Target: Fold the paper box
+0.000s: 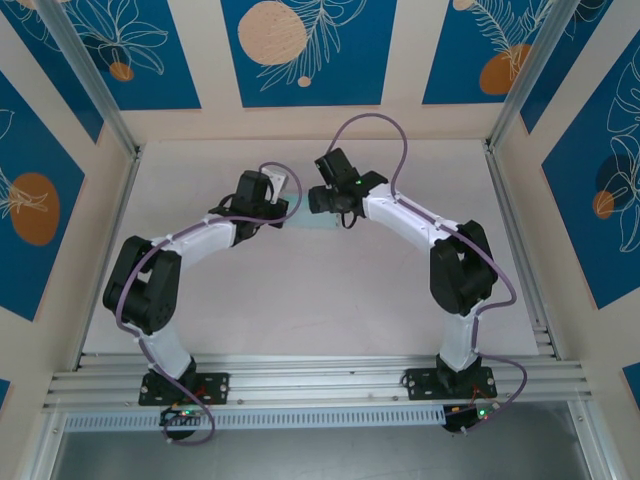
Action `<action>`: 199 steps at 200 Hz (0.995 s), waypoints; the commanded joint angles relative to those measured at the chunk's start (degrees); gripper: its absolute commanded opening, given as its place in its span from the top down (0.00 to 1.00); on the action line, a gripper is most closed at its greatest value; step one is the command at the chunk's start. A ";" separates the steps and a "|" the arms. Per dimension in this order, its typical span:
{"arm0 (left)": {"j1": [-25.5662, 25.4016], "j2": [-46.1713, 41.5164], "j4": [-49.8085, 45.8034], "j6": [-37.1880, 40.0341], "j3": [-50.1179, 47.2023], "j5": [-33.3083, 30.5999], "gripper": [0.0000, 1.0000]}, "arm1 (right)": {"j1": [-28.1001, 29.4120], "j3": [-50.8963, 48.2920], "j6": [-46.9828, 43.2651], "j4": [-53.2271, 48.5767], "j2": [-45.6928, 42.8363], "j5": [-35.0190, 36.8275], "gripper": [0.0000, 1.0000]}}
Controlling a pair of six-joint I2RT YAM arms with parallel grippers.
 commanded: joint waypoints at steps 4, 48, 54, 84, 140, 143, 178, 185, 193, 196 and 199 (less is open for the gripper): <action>-1.03 1.44 -5.47 -0.50 0.09 0.91 1.00 | -2.55 2.46 4.36 -2.60 -1.89 -1.00 0.29; -1.04 1.46 -5.32 -0.55 0.06 0.91 1.00 | -5.88 5.15 8.87 -3.23 1.46 -5.57 0.35; -1.07 1.44 -5.38 -0.54 0.19 0.87 1.00 | -6.33 5.35 9.23 -3.22 2.03 -6.52 0.37; -1.05 1.18 -5.64 -0.26 -0.02 0.39 1.00 | -7.29 4.22 10.23 -2.42 3.61 -9.66 0.43; -1.02 1.37 -5.30 -0.82 -0.07 0.73 1.00 | -7.29 -3.18 11.60 2.11 2.78 -13.55 0.50; -1.03 1.39 -5.32 -0.85 -0.11 0.78 1.00 | -7.30 -3.51 11.69 2.41 2.76 -13.58 0.51; -1.07 0.97 -5.47 -1.01 -0.45 1.31 0.97 | -7.56 -7.45 12.77 5.49 2.88 -14.77 0.56; -0.99 0.84 -5.66 -1.02 -0.42 1.62 0.88 | -7.64 -7.86 12.93 5.82 3.12 -14.88 0.56; -1.06 0.51 -5.87 -0.85 -0.54 2.09 0.74 | -7.70 -8.07 13.02 6.01 3.37 -14.81 0.57; -1.07 0.43 -6.00 -0.93 -0.52 2.32 0.70 | -7.72 -8.10 13.06 6.07 3.47 -14.87 0.57; -1.05 0.22 -5.98 -0.92 -0.58 2.55 0.66 | -7.75 -8.18 13.08 6.04 3.52 -14.88 0.57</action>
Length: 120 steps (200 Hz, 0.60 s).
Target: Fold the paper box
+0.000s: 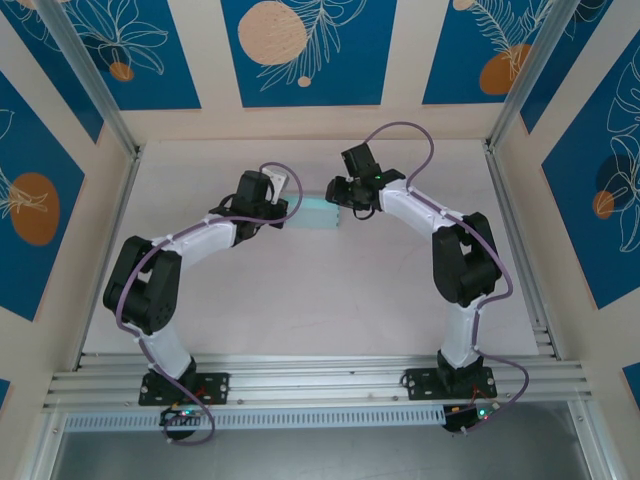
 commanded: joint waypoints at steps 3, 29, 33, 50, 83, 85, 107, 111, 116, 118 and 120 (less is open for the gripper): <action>-1.01 0.00 -5.64 -0.49 -0.78 2.78 0.62 | 0.10 -2.98 1.01 -2.84 1.37 -1.97 0.57; -0.95 -2.21 -6.87 -0.05 -1.58 4.45 0.34 | -0.24 -3.49 1.06 -2.41 1.70 -1.96 0.58; -1.02 -2.57 -7.24 0.12 -1.70 4.78 0.30 | -0.21 -3.58 1.10 -2.37 1.72 -1.97 0.58; -0.95 -4.33 -8.41 -0.02 -2.11 6.68 0.15 | -0.32 -3.77 1.04 -2.42 1.73 -1.71 0.58; -0.97 -8.33 -8.21 -1.58 -3.58 10.36 0.00 | -0.29 -4.69 1.17 -1.36 1.74 -1.68 0.58; -0.92 -8.60 -8.20 -1.74 -3.61 10.46 0.00 | -0.23 -4.79 1.21 -1.29 1.68 -1.70 0.58; -0.92 -10.70 -8.04 -3.19 -3.80 11.15 0.00 | -0.14 -6.05 1.27 0.05 1.60 -1.12 0.58; -0.84 -11.12 -7.95 -3.62 -3.80 11.04 0.00 | -0.08 -6.33 1.30 0.48 1.59 -1.10 0.58; -0.89 -11.54 -7.66 -4.21 -3.85 10.71 0.00 | -0.04 -6.76 1.28 1.01 1.50 -1.00 0.59; -0.90 -11.74 -7.61 -4.51 -3.79 10.57 0.00 | -0.06 -6.89 1.32 1.17 1.42 -1.03 0.58; -0.85 -11.83 -7.53 -4.71 -3.73 10.33 0.00 | -0.04 -7.07 1.31 1.27 1.45 -1.03 0.58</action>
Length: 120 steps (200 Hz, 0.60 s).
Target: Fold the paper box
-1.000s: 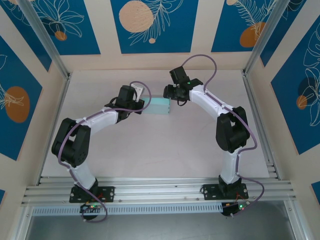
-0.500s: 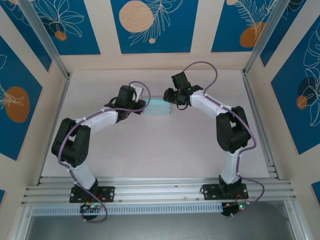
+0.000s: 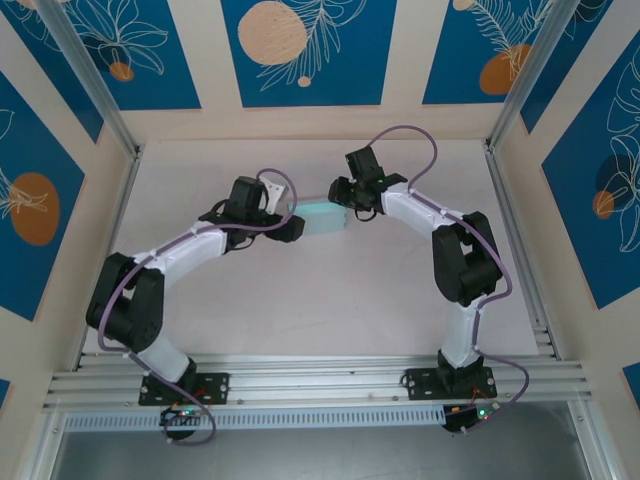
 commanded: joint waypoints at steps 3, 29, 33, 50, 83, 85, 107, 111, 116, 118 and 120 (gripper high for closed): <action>-0.25 -3.68 0.21 -3.09 -0.10 1.48 0.00 | 0.90 -4.10 0.46 -3.43 1.41 -0.60 0.59; 0.33 -4.13 1.16 -6.86 1.93 -3.18 0.00 | 1.06 -6.54 0.31 -0.51 0.71 -0.35 0.59; 0.46 -3.91 1.30 -7.48 2.42 -3.85 0.00 | 0.99 -6.83 0.26 -0.09 0.62 -0.35 0.59; 0.86 -2.12 2.38 -9.12 4.34 -5.39 0.00 | 1.11 -7.70 0.05 0.92 0.30 -0.09 0.59; 1.12 3.31 5.60 -12.09 6.26 -6.16 0.05 | 1.24 -8.43 -0.31 1.50 0.16 0.44 0.59; 1.12 3.58 5.77 -12.26 6.36 -6.23 0.05 | 1.24 -8.46 -0.27 1.50 0.09 0.40 0.59; 1.28 6.94 7.00 -13.92 6.34 -5.94 0.12 | 1.21 -8.48 -0.49 1.50 0.12 0.53 0.59; 1.30 7.48 7.16 -14.30 6.27 -5.90 0.14 | 1.24 -8.48 -0.49 1.50 0.09 0.53 0.59; 1.34 8.26 7.43 -14.66 6.23 -5.69 0.18 | 1.33 -8.51 -0.58 1.50 0.04 0.53 0.59; 1.35 8.51 7.59 -14.77 6.13 -5.56 0.19 | 1.36 -8.54 -0.58 1.50 0.06 0.53 0.59; 1.38 8.75 7.67 -14.91 6.11 -5.46 0.20 | 1.36 -8.53 -0.58 1.50 0.07 0.53 0.59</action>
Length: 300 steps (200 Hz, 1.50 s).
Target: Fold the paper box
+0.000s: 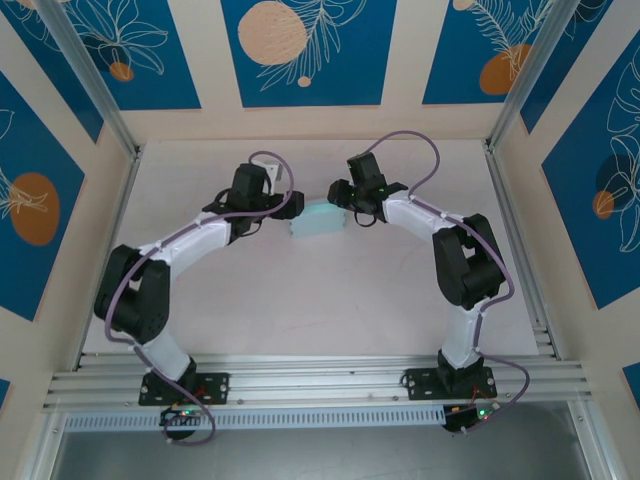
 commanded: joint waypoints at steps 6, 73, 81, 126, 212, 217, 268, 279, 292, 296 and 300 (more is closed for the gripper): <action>0.71 4.01 2.47 -3.58 0.29 -0.05 0.24 | 1.02 -2.81 -0.93 -6.98 1.89 0.35 0.59; 1.35 7.17 9.32 -8.53 -8.06 0.99 0.54 | 0.86 -2.48 -0.95 -7.47 2.20 0.36 0.59; 1.36 7.35 10.11 -9.05 -9.17 1.10 0.55 | 0.80 -2.36 -0.95 -7.59 2.07 0.27 0.59; 1.43 8.08 13.71 -10.87 -13.32 1.64 0.64 | 0.43 -1.75 -1.98 -8.37 -0.69 -1.86 0.58; 1.44 8.81 14.42 -11.04 -13.66 1.11 0.68 | -2.27 -3.03 -2.07 -8.35 -5.45 -7.93 0.51; 1.43 8.81 14.33 -11.05 -13.57 1.15 0.68 | -2.43 -3.48 -1.81 -7.79 -5.86 -8.62 0.52; 1.37 9.06 14.64 -11.02 -13.68 0.74 0.70 | -3.78 -8.66 0.03 -4.28 -7.17 -11.23 0.52; 1.43 9.24 14.77 -11.03 -13.86 0.42 0.70 | -4.25 -9.73 0.42 -3.31 -6.60 -11.88 0.55; 1.40 9.59 15.05 -11.14 -13.92 0.31 0.71 | -4.46 -11.19 0.87 -1.77 -5.98 -12.53 0.56; 1.43 9.72 15.08 -11.21 -13.99 0.30 0.71 | -4.49 -11.63 0.97 -1.24 -5.85 -12.64 0.57; 1.39 9.85 15.18 -11.21 -14.05 0.36 0.71 | -4.45 -12.08 1.01 -0.80 -5.64 -12.85 0.57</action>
